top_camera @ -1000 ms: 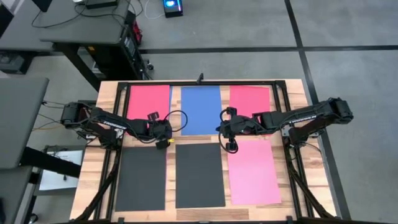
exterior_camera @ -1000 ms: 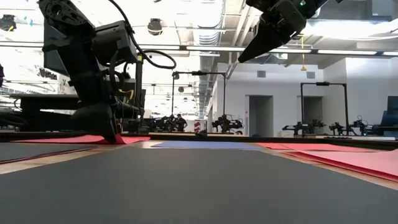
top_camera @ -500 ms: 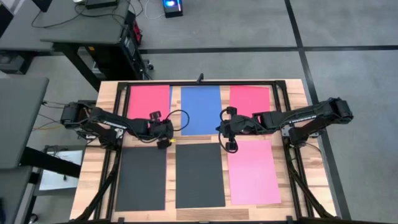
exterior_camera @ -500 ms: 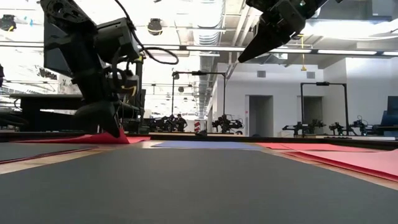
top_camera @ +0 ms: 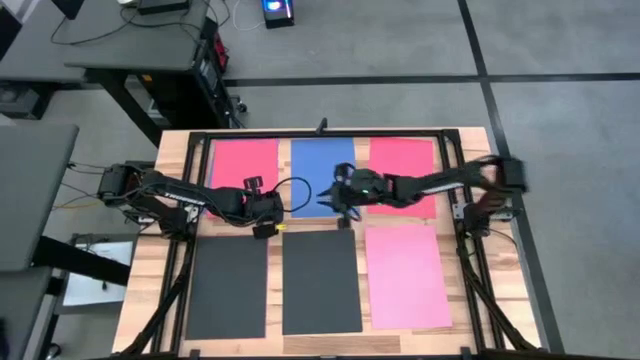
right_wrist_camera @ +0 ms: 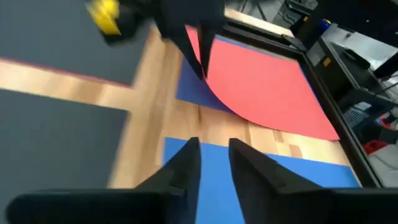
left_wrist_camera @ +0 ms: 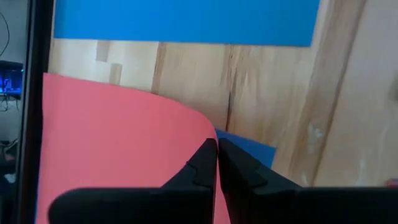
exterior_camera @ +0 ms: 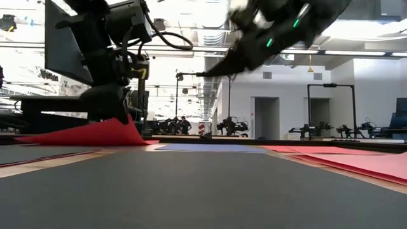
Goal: Organize paper
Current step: Stack the red paper on top of the red paper
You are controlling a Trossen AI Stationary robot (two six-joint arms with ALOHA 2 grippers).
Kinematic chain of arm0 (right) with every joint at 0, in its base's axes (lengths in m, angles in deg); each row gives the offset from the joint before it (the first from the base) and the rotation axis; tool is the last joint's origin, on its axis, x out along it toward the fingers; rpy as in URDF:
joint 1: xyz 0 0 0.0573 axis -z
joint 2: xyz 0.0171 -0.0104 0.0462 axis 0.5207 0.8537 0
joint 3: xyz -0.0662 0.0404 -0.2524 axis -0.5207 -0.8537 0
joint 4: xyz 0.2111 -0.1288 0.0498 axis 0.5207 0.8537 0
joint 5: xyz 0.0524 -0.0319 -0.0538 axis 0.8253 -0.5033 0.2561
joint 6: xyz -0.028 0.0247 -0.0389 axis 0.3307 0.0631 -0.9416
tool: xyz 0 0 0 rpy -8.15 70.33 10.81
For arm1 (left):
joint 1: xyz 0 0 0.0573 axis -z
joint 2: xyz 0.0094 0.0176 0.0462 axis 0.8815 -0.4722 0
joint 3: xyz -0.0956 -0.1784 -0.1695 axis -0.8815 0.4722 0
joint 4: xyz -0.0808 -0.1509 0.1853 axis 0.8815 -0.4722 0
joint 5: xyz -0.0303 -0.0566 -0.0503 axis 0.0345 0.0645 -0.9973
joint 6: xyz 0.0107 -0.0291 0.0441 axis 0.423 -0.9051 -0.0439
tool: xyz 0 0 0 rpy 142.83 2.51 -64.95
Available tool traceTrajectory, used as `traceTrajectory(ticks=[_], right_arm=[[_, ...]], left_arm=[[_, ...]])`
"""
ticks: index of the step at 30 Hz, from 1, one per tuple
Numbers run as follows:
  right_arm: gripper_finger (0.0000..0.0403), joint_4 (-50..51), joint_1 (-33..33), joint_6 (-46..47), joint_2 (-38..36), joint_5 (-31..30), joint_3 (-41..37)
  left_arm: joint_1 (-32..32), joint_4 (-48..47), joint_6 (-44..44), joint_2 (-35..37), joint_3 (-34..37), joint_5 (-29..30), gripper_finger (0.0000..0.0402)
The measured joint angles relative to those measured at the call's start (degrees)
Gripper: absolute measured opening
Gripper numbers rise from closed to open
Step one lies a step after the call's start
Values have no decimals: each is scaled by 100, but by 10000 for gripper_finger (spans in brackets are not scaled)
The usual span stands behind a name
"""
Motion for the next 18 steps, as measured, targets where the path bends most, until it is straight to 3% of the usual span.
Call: traceTrajectory(ticks=[7,12,18], right_arm=[[170,-453,351,-191,1654,705,1181],[233,-348,290,-400,2493,736,2237],[255,-53,307,-440,3080,723,3095]], left_arm=[[0,-327,-63,0,-190,24,0],[0,-352,-57,0,-327,42,0],[52,-516,-57,44,-492,43,0]])
